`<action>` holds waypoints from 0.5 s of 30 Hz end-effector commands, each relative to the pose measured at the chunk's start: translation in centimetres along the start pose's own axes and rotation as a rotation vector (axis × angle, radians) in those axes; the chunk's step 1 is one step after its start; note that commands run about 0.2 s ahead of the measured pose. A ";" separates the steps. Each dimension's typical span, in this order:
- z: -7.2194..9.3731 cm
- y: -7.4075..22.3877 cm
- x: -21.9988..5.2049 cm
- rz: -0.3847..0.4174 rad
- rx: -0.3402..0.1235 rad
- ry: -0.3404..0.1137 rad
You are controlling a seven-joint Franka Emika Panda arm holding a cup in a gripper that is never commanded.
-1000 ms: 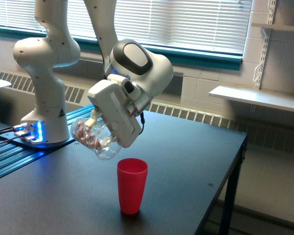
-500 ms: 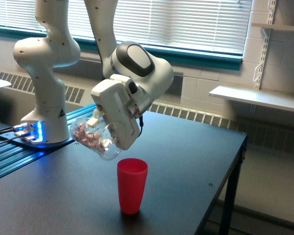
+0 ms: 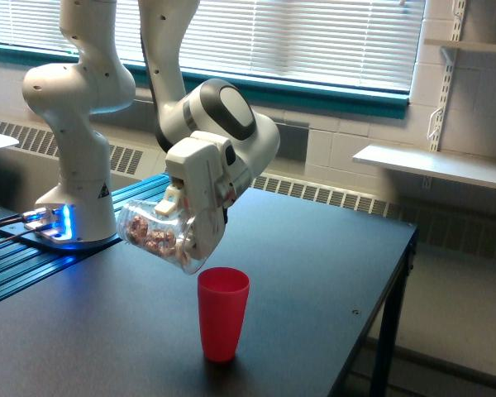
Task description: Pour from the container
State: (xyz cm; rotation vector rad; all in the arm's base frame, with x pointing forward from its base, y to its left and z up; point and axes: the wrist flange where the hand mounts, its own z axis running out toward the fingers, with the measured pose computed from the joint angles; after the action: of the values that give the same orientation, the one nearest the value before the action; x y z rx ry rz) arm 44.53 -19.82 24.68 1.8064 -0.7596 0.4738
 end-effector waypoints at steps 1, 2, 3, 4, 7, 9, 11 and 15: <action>0.3 0.0 0.0 0.011 -0.010 0.043; 0.3 0.0 0.0 0.011 -0.011 0.052; 0.3 -0.1 0.0 0.001 -0.011 0.061; 0.3 -0.1 0.1 0.002 -0.010 0.074; 0.1 -0.2 0.3 -0.002 -0.006 0.094; 0.0 -0.3 0.4 -0.010 -0.003 0.117; -0.1 -0.3 0.5 -0.014 -0.001 0.138; -0.1 -0.3 -0.1 -0.038 0.006 0.182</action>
State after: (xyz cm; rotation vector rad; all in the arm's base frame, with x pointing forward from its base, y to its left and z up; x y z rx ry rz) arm 44.81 -20.08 24.57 1.7677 -0.6245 0.5641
